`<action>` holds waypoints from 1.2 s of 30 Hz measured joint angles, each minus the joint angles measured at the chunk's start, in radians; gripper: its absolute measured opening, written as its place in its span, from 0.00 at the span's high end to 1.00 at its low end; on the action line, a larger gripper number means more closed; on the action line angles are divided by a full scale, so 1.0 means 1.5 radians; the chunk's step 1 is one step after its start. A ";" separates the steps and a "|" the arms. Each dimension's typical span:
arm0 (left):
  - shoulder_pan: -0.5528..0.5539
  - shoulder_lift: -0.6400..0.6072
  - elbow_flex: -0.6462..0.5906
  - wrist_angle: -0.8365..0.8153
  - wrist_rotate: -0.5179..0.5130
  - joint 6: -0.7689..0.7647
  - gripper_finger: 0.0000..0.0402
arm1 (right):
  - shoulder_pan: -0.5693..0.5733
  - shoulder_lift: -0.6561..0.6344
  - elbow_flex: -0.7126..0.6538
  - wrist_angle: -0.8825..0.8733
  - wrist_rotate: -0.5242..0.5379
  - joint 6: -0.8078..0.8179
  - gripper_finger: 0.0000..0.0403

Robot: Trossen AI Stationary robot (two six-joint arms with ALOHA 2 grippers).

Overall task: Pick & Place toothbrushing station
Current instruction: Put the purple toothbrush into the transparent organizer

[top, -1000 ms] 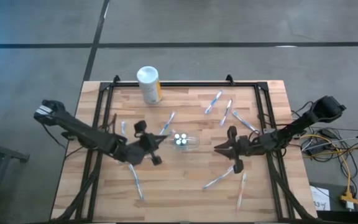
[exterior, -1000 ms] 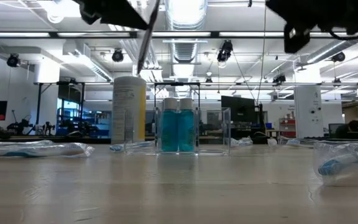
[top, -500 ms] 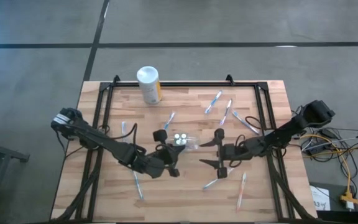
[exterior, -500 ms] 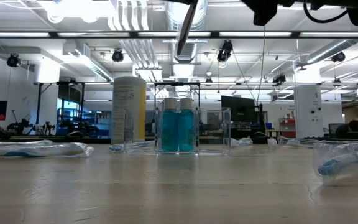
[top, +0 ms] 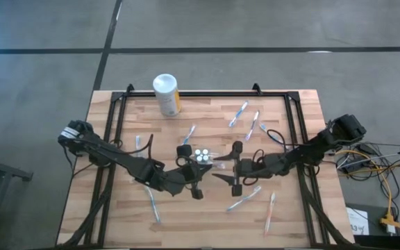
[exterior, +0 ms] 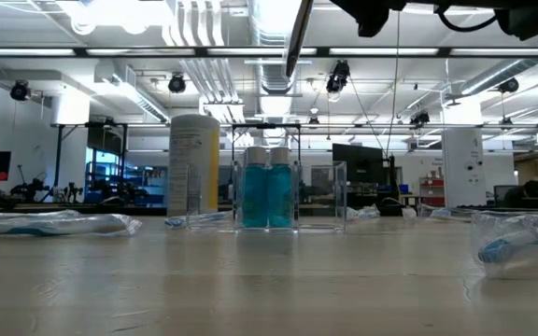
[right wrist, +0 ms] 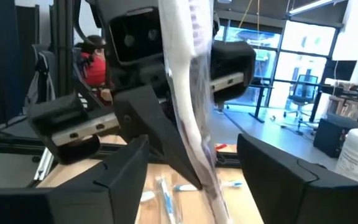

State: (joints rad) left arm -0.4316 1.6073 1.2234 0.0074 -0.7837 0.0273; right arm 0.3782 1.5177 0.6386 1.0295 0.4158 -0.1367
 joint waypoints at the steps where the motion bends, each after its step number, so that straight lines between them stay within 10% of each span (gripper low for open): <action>1: 0.000 0.000 0.000 0.000 0.000 0.000 1.00 | 0.000 0.000 0.002 0.001 -0.002 -0.001 0.44; 18: 0.002 0.000 0.000 0.000 0.023 0.001 1.00 | 0.000 -0.001 0.005 0.000 -0.004 -0.022 0.94; 36: -0.029 -0.009 -0.001 -0.109 0.027 -0.028 0.88 | -0.013 -0.103 0.002 -0.241 0.056 -0.010 0.95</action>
State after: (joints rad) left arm -0.4753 1.5940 1.2224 -0.1554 -0.7424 -0.0147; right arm 0.3594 1.3632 0.6409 0.6687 0.4996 -0.1520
